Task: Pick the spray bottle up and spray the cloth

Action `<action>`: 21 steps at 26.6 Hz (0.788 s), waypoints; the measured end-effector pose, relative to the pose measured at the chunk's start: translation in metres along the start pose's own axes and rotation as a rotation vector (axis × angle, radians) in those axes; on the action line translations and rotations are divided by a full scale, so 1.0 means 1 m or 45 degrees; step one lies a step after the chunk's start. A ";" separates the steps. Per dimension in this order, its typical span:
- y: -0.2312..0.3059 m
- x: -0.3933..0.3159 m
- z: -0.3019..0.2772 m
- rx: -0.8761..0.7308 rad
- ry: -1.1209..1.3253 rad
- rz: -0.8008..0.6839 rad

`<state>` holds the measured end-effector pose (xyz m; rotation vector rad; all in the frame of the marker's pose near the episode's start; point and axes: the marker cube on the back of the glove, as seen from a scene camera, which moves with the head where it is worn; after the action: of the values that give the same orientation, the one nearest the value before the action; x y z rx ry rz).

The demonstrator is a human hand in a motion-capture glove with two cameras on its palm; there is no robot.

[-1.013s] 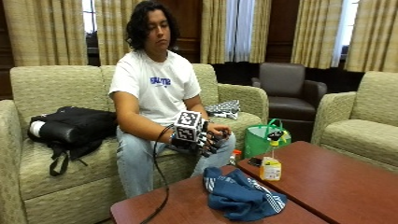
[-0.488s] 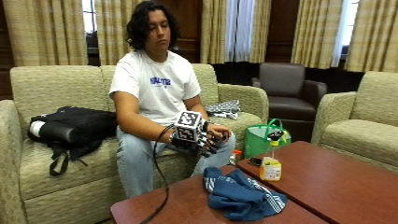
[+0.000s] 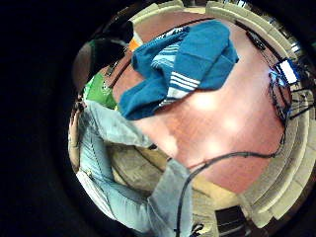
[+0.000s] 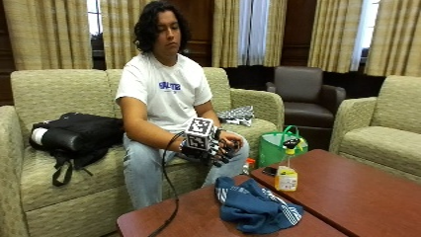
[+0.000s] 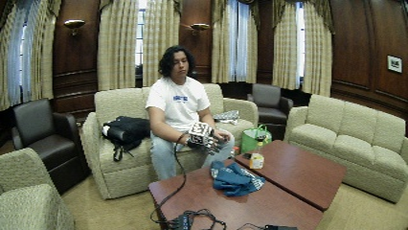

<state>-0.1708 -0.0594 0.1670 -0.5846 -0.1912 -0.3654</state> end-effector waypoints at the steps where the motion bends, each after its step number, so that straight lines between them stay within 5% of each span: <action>1: 0.000 0.001 -0.001 -0.002 0.000 0.000; 21: 0.004 -0.007 0.009 -0.018 -0.011 0.021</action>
<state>-0.1765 -0.0492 0.1703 -0.6019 -0.1922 -0.3483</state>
